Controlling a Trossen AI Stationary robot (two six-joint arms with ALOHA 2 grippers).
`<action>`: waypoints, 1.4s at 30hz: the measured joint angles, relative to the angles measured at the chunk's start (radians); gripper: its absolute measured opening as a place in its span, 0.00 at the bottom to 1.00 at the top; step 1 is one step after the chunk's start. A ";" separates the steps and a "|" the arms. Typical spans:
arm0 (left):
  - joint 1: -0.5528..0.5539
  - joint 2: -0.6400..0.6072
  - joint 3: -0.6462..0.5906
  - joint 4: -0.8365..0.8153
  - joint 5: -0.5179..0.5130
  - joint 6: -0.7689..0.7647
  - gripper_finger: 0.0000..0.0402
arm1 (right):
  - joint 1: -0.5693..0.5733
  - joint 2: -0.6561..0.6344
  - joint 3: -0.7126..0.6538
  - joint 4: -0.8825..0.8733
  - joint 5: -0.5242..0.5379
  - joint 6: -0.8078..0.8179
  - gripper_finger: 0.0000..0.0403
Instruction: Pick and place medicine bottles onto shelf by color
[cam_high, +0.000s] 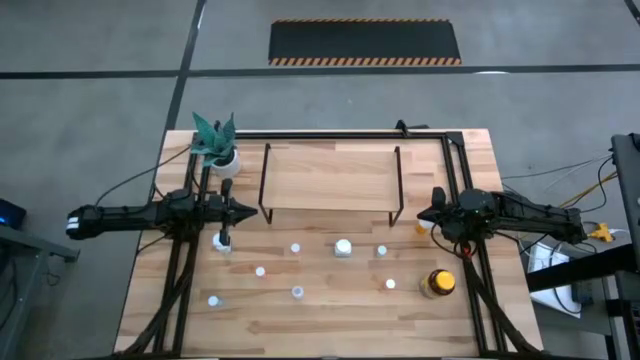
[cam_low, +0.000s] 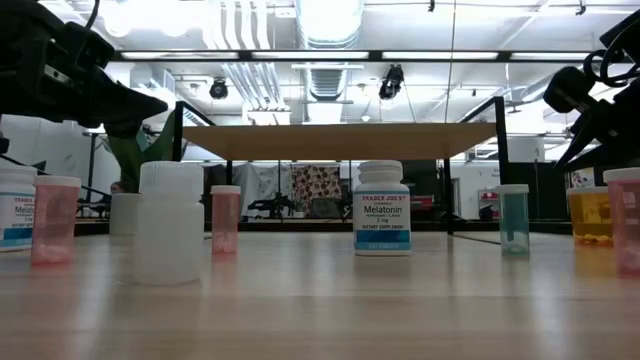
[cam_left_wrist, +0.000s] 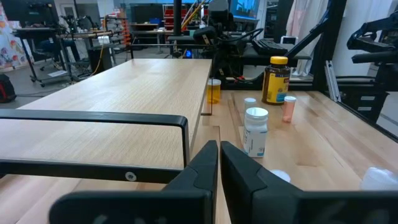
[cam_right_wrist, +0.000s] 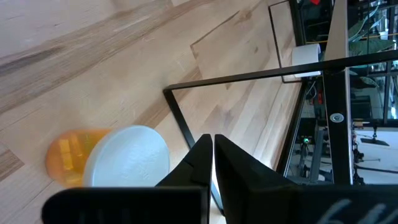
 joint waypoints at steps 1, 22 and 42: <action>0.000 0.000 0.000 0.000 0.000 0.000 0.00 | 0.000 0.000 0.000 0.000 0.000 0.000 0.02; 0.000 0.000 0.000 0.000 0.000 0.000 0.00 | 0.000 0.000 0.000 0.000 0.000 0.000 0.02; 0.000 0.000 0.000 0.005 0.000 0.000 0.00 | 0.000 0.000 0.000 0.016 0.078 -0.026 0.02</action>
